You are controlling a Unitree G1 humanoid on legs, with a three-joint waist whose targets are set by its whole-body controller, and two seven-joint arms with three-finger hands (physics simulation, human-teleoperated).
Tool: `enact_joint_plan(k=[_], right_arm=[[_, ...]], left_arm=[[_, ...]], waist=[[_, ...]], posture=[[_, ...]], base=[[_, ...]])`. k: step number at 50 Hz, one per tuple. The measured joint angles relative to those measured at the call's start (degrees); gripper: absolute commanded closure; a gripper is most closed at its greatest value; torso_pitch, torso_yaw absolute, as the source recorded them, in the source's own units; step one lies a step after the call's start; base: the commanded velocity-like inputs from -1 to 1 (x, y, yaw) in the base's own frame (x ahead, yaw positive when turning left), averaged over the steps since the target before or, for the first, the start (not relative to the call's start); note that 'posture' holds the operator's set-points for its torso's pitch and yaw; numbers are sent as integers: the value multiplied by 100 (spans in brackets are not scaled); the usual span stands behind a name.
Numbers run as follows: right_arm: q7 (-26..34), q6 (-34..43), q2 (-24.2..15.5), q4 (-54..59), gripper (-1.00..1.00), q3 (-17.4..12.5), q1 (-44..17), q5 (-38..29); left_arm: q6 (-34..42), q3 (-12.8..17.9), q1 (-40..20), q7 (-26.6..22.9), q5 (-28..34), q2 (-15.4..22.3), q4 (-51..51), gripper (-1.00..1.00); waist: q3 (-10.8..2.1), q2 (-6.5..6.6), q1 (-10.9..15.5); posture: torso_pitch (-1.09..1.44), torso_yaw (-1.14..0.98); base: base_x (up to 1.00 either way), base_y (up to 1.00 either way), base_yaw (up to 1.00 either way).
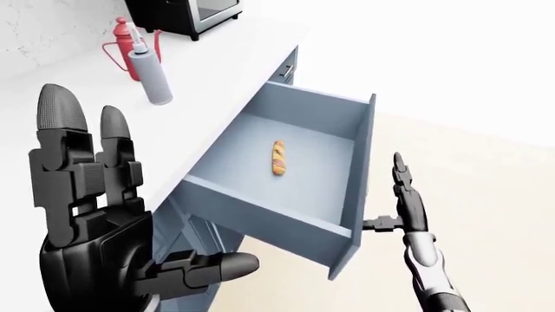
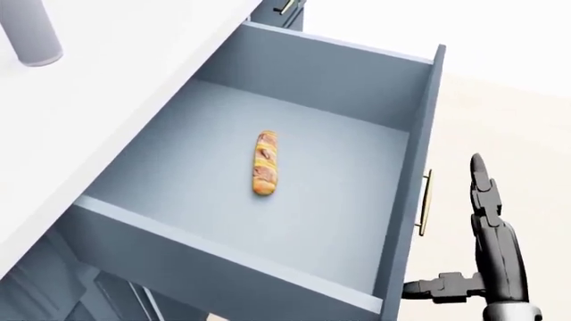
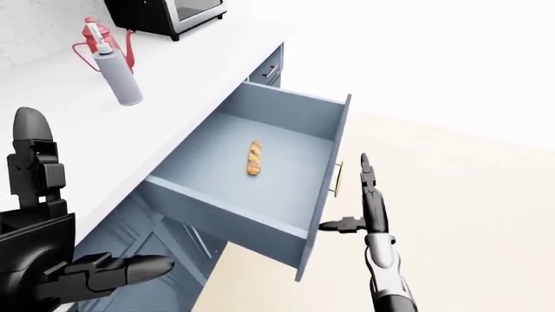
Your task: Close the right drawer.
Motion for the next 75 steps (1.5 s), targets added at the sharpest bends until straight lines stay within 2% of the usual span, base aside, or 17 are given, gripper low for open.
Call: enact_joint_plan(k=[13, 48, 56, 75], right_arm=[[117, 302, 17, -172, -100, 85, -152, -306], [305, 581, 195, 225, -100, 415, -859, -826], [478, 903, 280, -52, -100, 441, -869, -814], [584, 969, 460, -35, -100, 568, -1027, -863]], left_arm=[[-5, 21, 5, 33, -38, 35, 1, -100], [19, 33, -24, 43, -58, 51, 2, -100], [6, 18, -5, 59, -58, 54, 1, -100], [18, 30, -11, 72, -80, 73, 4, -100]], waist=[[-5, 5, -6], [15, 50, -6], [43, 56, -4], [54, 66, 5]], posture=[[0, 0], [0, 0], [0, 0], [0, 0]], base=[[0, 0, 0], [0, 0, 0], [0, 0, 0], [0, 0, 0]])
